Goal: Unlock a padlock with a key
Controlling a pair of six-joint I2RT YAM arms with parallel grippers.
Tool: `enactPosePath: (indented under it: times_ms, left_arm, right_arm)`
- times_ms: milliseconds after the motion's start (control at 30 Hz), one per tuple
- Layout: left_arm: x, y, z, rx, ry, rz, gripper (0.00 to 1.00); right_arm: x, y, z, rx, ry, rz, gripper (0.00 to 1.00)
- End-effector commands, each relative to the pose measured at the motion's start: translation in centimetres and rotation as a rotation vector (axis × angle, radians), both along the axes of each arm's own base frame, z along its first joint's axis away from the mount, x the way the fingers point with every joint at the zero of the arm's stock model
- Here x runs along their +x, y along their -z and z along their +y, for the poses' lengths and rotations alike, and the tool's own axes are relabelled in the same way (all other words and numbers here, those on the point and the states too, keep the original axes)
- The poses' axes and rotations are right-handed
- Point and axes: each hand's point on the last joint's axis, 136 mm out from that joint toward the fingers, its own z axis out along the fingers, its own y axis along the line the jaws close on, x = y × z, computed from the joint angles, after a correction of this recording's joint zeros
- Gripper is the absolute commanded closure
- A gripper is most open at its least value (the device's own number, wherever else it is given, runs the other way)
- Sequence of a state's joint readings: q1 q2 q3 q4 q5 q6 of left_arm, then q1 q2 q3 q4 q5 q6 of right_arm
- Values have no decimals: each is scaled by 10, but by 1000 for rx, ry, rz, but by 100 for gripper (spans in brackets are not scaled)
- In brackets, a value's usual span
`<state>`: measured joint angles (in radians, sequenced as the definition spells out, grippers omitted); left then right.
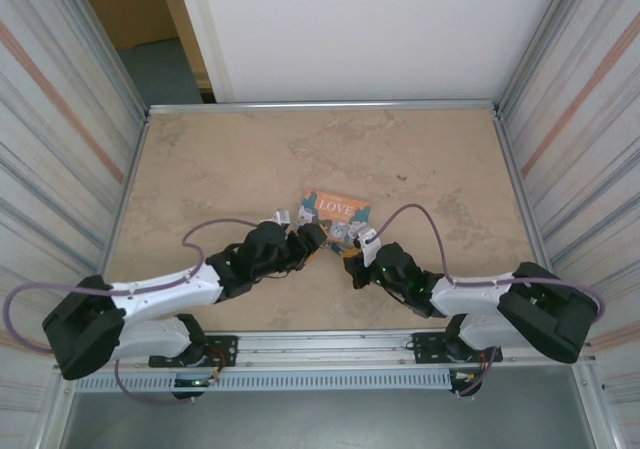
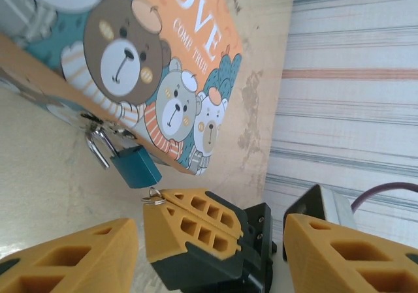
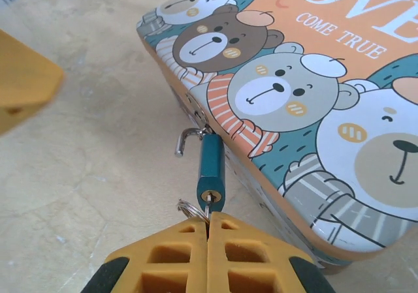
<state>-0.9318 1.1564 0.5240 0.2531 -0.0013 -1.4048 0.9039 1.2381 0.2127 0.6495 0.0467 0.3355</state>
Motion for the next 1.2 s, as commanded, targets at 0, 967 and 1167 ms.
enactPosePath:
  times_ms: [0, 967, 1167]
  left_arm:
    - [2, 0, 20, 149, -17, -66, 39]
    - [38, 19, 84, 331, -65, -78, 33]
    - [48, 18, 97, 345, -64, -87, 27]
  right_arm:
    - [-10, 7, -6, 66, 5, 156, 100]
    - [-9, 42, -45, -5, 138, 353, 71]
    - [-9, 12, -56, 25, 148, 322, 49]
